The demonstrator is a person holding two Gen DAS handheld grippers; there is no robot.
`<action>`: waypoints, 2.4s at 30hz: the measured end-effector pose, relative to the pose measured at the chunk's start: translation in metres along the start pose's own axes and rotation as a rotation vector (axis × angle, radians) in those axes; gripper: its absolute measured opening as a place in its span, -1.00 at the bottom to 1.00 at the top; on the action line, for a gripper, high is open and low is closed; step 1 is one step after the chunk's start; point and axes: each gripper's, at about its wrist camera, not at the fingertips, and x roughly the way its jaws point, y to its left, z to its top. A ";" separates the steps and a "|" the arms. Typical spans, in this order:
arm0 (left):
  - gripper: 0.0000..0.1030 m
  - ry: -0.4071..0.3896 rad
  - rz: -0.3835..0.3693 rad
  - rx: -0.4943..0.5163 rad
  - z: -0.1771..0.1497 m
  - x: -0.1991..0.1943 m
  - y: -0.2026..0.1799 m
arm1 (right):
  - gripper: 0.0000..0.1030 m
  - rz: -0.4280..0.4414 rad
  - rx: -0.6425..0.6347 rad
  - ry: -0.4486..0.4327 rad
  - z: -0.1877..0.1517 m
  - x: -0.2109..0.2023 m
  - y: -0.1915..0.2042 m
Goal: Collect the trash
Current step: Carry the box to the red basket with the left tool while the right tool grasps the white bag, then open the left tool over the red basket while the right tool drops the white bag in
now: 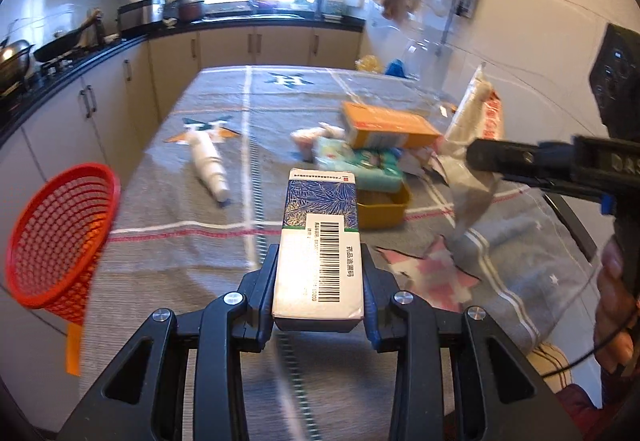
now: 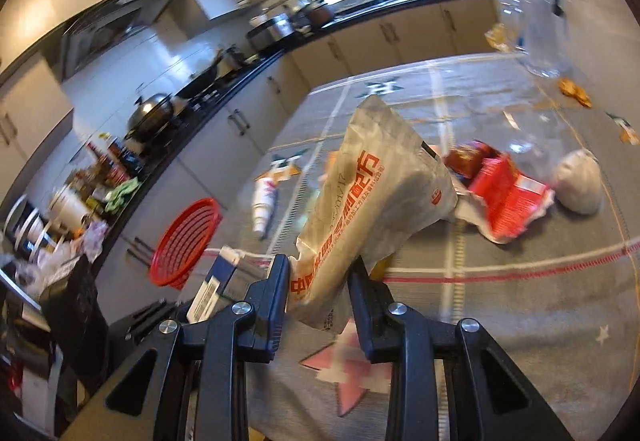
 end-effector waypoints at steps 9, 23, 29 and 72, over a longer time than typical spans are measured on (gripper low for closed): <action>-0.34 -0.053 0.133 -0.088 0.008 -0.020 0.042 | -0.38 0.069 -0.107 0.057 0.011 0.027 0.042; -0.34 -0.102 0.275 -0.244 0.006 -0.048 0.143 | -0.37 0.156 -0.221 0.178 0.034 0.099 0.120; -0.34 -0.082 0.337 -0.328 -0.002 -0.047 0.198 | -0.37 0.193 -0.262 0.228 0.038 0.143 0.160; 0.12 -0.065 0.337 -0.386 0.002 -0.024 0.221 | -0.17 0.247 -0.244 0.297 0.037 0.207 0.180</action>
